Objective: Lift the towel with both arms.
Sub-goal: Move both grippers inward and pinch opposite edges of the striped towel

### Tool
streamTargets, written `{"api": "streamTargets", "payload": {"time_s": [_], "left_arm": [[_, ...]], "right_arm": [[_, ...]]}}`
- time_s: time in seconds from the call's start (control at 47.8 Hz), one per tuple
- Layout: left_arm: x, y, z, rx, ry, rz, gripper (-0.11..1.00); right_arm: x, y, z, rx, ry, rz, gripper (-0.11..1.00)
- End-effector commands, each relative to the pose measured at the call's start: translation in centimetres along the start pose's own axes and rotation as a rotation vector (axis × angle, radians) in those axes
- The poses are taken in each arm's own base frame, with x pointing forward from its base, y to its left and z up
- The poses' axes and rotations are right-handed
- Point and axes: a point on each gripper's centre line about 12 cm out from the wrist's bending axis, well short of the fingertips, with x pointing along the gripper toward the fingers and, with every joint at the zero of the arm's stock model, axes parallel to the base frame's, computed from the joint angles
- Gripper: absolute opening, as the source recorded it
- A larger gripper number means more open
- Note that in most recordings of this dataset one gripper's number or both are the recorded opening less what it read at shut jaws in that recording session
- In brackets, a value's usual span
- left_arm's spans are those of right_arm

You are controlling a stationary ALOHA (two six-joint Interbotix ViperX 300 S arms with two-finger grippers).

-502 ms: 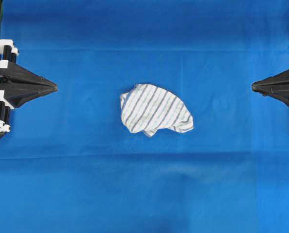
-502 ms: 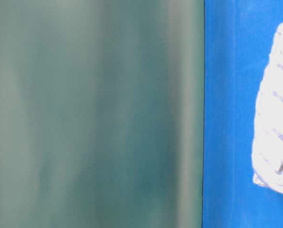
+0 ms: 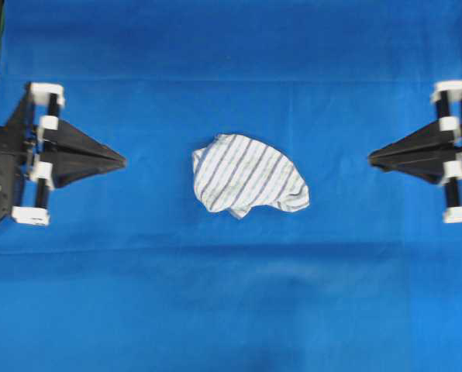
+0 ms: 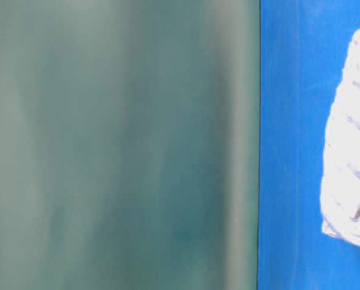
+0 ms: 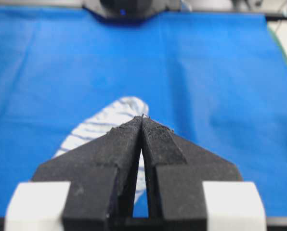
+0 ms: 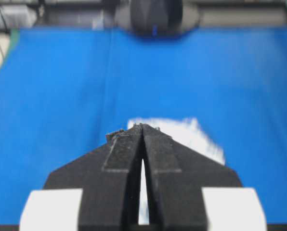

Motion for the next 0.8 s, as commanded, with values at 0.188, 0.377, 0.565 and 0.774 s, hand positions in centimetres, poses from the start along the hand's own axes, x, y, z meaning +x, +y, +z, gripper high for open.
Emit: {"api": "streamTargets", "payload": {"time_s": [0.188,0.377,0.565,0.774], "left_arm": [[5.1,-0.7,-2.1,-0.004,0.125,-0.019,0.08],[8.3,-1.0,-4.6,-0.001,0.226,-0.021,0.60],[11.2,-2.2,-7.9,0.015,0.342,-0.053,0.86],[13.1,-1.9,-11.2,0.021,0.443,-0.042,0.87]], "right_arm": [[4.2,0.4,-2.5,0.045,0.156,0.004,0.01],[7.6,1.3,-4.1,0.034,0.264,0.024,0.34],[10.8,1.4,-6.6,0.022,0.402,0.018,0.65],[13.1,1.3,-8.4,0.006,0.484,0.011,0.63]]}}
